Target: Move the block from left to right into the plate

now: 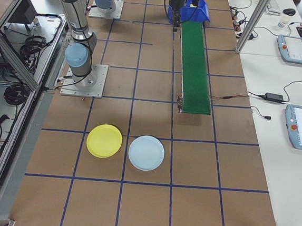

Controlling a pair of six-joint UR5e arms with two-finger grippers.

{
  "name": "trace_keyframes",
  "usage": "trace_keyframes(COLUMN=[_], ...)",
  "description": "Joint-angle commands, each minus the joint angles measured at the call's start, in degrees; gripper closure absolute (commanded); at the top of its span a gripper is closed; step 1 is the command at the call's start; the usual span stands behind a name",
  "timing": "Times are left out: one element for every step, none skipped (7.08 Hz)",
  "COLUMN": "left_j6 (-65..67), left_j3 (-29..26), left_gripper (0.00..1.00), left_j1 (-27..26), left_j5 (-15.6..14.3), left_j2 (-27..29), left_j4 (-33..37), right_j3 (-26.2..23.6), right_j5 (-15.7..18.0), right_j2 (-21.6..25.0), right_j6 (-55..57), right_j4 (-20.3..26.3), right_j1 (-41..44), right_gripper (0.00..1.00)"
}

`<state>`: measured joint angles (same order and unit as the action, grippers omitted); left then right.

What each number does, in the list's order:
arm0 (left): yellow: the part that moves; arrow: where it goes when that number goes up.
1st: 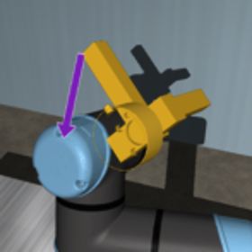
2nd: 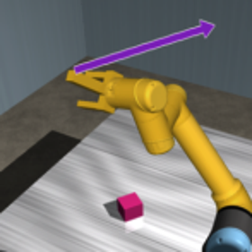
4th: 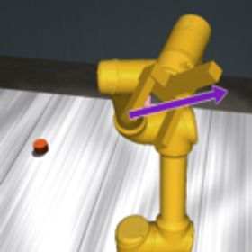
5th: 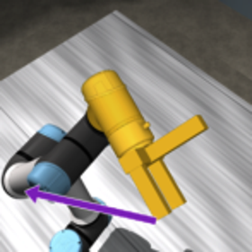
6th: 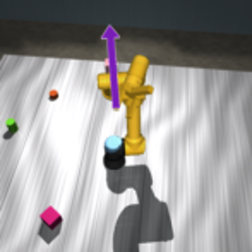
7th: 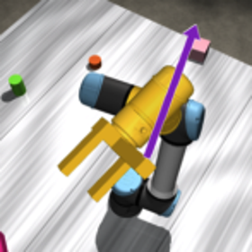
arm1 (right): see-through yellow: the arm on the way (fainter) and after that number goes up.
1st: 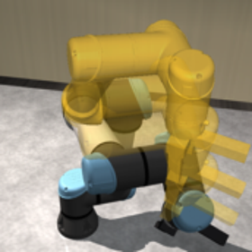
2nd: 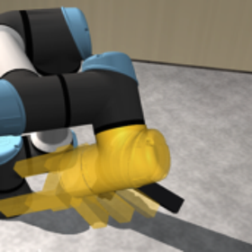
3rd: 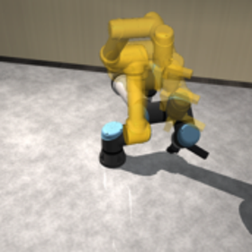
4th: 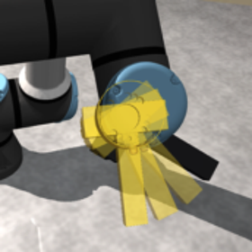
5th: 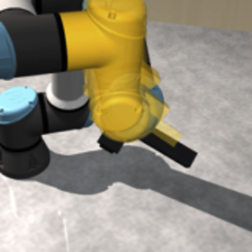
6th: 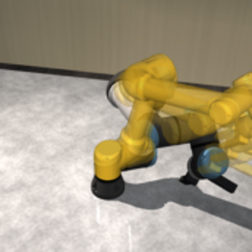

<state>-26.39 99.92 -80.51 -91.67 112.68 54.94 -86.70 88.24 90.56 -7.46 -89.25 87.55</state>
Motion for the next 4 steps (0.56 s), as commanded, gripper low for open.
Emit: trace_keyframes(left_j6=[-0.15, -0.15, -0.15, -0.15], left_j3=[-0.86, -0.86, -0.78, -0.43], left_gripper=[0.00, 0.00, 0.00, 0.00], left_j1=[0.09, 0.09, 0.09, 0.09], left_j5=[-0.09, -0.09, -0.09, -0.27], left_j2=[-0.88, -0.97, -0.97, -0.54], left_j4=[-0.09, -0.18, -0.27, -0.27], right_j3=[0.13, 0.04, 0.04, 0.13], right_j5=[0.00, 0.00, 0.00, 0.00], right_j2=[0.06, 0.06, 0.06, 0.06], right_j6=[-0.01, -0.01, -0.01, -0.01], right_j4=[-0.22, -0.22, -0.22, -0.22], right_j1=[-0.01, -0.01, -0.01, -0.09], right_gripper=[0.00, 0.00, 0.00, 0.00])
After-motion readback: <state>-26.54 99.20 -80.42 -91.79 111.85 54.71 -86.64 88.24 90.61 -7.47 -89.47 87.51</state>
